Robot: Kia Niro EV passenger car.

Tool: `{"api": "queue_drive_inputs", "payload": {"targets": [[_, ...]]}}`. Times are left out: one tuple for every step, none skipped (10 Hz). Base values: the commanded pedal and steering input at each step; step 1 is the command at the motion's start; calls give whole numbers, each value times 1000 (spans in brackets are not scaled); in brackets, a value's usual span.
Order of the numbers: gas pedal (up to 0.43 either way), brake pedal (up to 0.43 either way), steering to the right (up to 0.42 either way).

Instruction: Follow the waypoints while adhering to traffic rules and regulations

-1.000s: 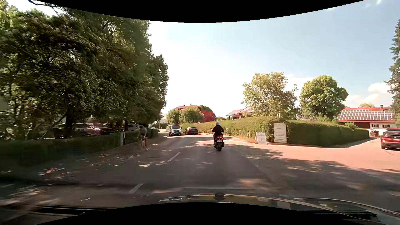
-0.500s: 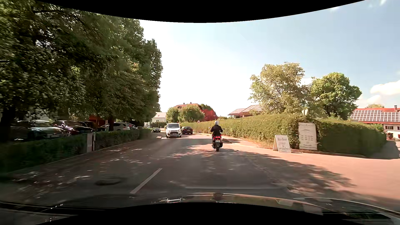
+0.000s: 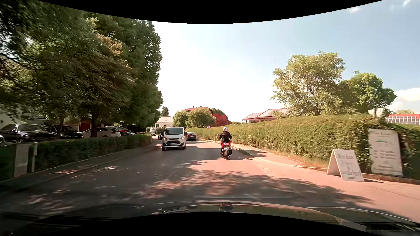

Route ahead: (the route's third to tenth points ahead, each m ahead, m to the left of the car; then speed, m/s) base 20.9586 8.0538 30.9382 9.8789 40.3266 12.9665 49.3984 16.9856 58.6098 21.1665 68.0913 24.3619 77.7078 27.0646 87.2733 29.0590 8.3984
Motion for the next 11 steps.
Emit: {"api": "queue_drive_inputs", "payload": {"targets": [[150,6,-6],[157,6,-7],[157,6,-6],[157,6,-6],[157,6,-7],[157,6,-8],[157,6,-10],[157,6,-16],[157,6,-21],[157,6,-25],[157,6,-28]]}}
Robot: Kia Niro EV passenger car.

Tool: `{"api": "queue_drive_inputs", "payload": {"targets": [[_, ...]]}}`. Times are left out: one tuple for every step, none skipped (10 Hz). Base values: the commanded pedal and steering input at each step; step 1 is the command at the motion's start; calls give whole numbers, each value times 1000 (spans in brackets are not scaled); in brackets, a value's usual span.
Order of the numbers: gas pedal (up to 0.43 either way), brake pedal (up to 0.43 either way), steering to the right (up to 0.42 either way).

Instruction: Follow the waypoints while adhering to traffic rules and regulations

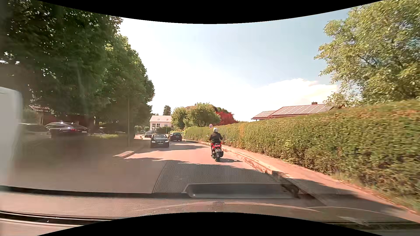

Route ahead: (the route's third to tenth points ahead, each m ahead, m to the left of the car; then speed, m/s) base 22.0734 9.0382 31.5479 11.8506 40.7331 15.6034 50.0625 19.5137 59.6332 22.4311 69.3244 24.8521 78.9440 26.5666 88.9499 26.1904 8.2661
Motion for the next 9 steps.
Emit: {"api": "queue_drive_inputs", "payload": {"targets": [[157,6,-30],[157,6,-32],[157,6,-34],[157,6,-37],[157,6,-42],[157,6,-48],[157,6,-51],[157,6,-53],[157,6,-53]]}}
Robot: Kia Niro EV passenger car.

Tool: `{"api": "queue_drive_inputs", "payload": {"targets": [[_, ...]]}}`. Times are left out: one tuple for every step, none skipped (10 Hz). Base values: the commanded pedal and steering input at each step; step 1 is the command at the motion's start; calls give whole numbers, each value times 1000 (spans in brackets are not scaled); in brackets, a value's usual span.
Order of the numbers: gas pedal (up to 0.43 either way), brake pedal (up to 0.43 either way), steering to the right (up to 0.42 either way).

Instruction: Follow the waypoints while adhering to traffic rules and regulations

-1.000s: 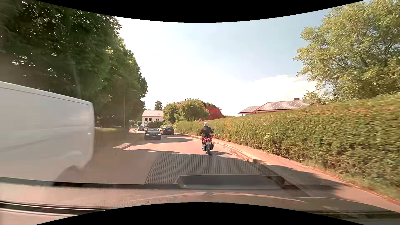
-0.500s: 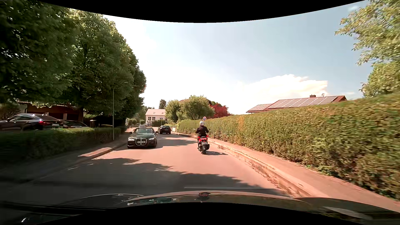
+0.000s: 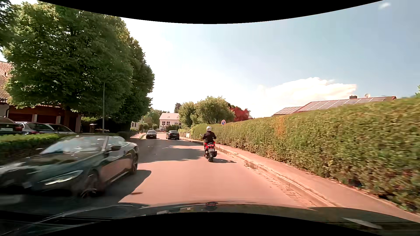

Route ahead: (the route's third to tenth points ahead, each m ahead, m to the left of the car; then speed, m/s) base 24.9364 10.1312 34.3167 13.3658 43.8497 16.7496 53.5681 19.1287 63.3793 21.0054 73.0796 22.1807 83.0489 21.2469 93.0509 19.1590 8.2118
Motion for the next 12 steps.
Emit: {"api": "queue_drive_inputs", "payload": {"targets": [[157,6,-53],[157,6,-54],[157,6,-57],[157,6,-61],[157,6,-63],[157,6,-65],[157,6,-66],[157,6,-67],[157,6,-67],[157,6,-72],[157,6,-81],[157,6,-85]]}}
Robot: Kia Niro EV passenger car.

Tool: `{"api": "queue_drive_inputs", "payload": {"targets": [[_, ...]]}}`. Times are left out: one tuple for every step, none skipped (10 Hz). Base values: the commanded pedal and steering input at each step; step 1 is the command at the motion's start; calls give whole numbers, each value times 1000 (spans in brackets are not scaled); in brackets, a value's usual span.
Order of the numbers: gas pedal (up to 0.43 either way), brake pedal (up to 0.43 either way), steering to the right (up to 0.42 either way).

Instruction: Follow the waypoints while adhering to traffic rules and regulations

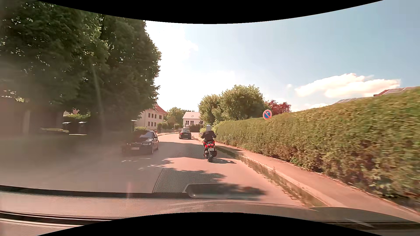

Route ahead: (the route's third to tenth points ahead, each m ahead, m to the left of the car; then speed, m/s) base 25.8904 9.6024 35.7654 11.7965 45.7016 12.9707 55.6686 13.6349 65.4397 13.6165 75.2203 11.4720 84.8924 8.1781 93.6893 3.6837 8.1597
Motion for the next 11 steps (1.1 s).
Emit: {"api": "queue_drive_inputs", "payload": {"targets": [[157,6,-85],[157,6,-82],[157,6,-75],[157,6,-70],[157,6,-62],[157,6,-59],[157,6,-57],[157,6,-56],[157,6,-54],[150,6,-51],[150,6,-48]]}}
